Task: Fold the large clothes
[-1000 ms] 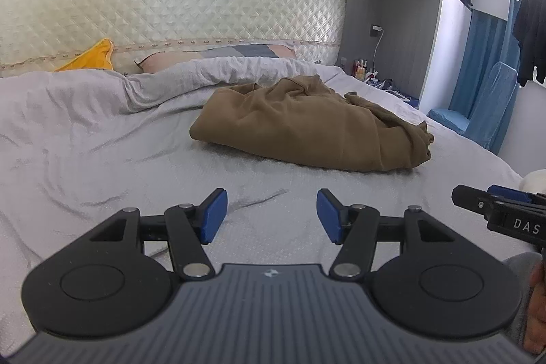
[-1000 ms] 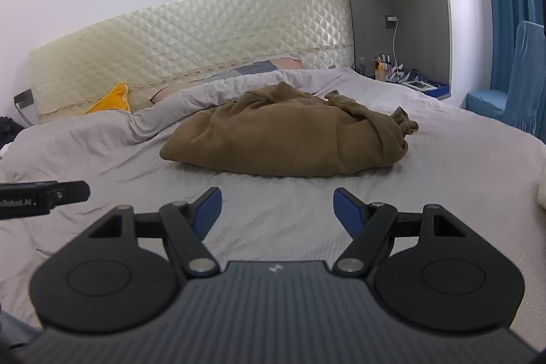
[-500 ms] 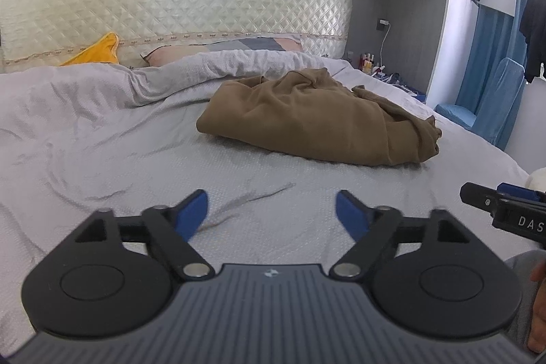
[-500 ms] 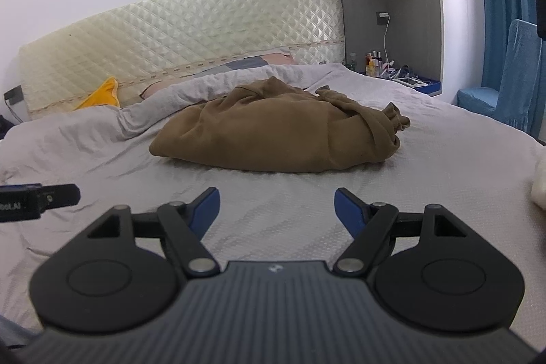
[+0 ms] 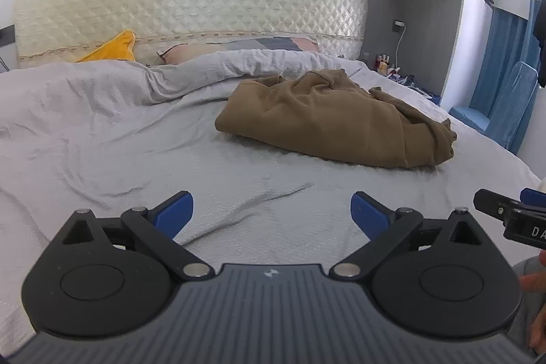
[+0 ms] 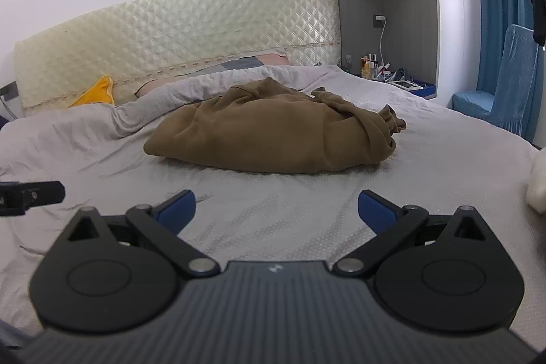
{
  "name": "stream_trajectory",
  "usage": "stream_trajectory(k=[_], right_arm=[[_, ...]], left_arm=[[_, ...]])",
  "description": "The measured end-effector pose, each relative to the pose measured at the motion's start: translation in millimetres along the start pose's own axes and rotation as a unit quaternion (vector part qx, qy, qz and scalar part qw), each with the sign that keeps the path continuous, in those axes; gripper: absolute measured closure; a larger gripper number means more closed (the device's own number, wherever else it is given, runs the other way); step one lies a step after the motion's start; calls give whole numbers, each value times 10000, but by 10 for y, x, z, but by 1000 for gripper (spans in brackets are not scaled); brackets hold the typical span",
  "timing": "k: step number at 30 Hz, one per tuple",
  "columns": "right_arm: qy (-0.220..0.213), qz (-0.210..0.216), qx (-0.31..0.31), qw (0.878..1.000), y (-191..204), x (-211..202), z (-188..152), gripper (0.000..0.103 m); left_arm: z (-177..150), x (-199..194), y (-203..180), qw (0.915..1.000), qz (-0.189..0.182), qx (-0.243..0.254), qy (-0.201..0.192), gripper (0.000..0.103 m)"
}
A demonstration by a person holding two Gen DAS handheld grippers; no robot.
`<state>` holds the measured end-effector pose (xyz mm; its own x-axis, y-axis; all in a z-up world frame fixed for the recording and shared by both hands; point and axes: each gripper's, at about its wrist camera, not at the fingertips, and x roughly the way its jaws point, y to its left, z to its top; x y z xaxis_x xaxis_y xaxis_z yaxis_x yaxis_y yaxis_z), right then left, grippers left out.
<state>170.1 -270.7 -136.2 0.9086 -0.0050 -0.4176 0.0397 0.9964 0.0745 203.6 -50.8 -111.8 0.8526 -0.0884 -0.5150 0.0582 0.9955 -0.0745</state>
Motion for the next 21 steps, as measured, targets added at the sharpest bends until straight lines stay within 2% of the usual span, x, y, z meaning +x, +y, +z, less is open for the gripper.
stream_trajectory(k=[6, 16, 21], right_arm=[[39, -26, 12, 10000, 14, -1, -8, 0], [614, -96, -27, 9981, 16, 149, -24, 0], [706, -113, -24, 9974, 8, 175, -24, 0]], left_arm=[[0, -3, 16, 10000, 41, 2, 34, 2], [-103, 234, 17, 9964, 95, 60, 835, 2], [-147, 307, 20, 9950, 95, 28, 989, 2]])
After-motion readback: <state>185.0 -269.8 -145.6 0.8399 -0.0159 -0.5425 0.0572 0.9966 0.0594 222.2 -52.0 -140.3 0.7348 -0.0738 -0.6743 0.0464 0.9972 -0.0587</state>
